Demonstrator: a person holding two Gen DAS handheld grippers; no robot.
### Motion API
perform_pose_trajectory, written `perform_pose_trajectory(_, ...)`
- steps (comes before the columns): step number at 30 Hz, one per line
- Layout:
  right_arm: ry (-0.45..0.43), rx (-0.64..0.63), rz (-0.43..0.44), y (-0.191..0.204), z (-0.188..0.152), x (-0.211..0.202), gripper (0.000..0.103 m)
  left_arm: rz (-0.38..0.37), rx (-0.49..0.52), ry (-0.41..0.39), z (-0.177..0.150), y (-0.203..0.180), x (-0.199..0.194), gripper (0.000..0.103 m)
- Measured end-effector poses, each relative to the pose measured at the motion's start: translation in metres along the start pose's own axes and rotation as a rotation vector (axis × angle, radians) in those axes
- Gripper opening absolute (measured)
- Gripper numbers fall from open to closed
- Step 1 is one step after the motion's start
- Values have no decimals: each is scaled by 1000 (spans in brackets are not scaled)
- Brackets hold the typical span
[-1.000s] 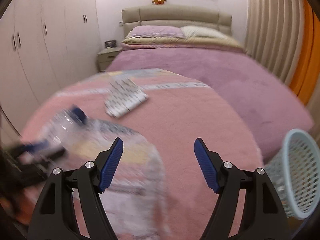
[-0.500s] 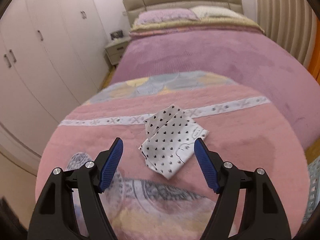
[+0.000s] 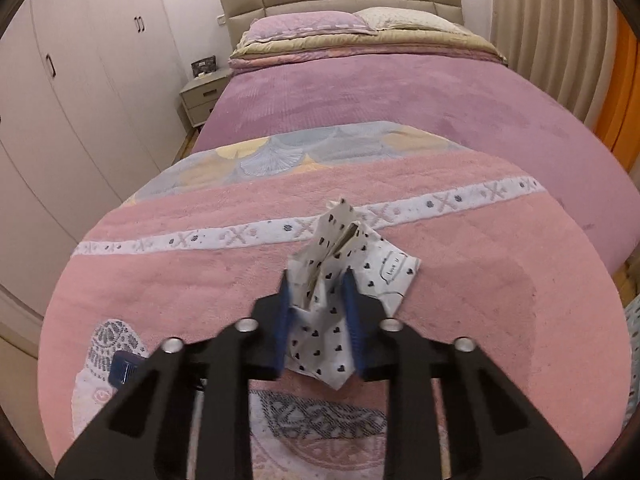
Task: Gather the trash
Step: 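Grasp the white dotted cloth with the right tool while the left tool holds the bottle, then carry the dotted cloth with the right tool while the left tool carries the bottle over the basket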
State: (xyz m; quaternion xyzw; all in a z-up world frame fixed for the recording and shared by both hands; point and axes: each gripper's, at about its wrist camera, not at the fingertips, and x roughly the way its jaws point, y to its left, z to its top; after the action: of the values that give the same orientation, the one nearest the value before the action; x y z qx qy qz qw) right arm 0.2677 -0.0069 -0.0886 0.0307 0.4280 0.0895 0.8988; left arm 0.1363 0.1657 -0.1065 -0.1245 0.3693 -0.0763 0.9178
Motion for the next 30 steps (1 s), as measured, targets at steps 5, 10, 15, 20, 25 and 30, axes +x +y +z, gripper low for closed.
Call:
perform_pose_trajectory(5, 50, 57, 166, -25, -8, -23, 6, -7, -17, -10, 0, 6, -1, 54)
perform_pose_trajectory(10, 25, 94, 240, -60, -30, -65, 5, -9, 20, -17, -1, -4, -5, 53)
perform_pose_trajectory(15, -19, 114, 258, -96, -52, -104, 5, -86, 11, -9, -16, -22, -20, 53)
perform_pose_trajectory(20, -95, 126, 236, -142, -77, -144, 5, -159, 53, 0, -28, -64, -28, 53)
perform_pose_trajectory(25, -158, 167, 150, -185, -96, -178, 5, -210, 164, 2, -31, -126, -32, 53)
perform_pose_trajectory(30, -240, 212, 70, -230, -110, -215, 5, -286, 260, 32, -34, -192, -23, 53)
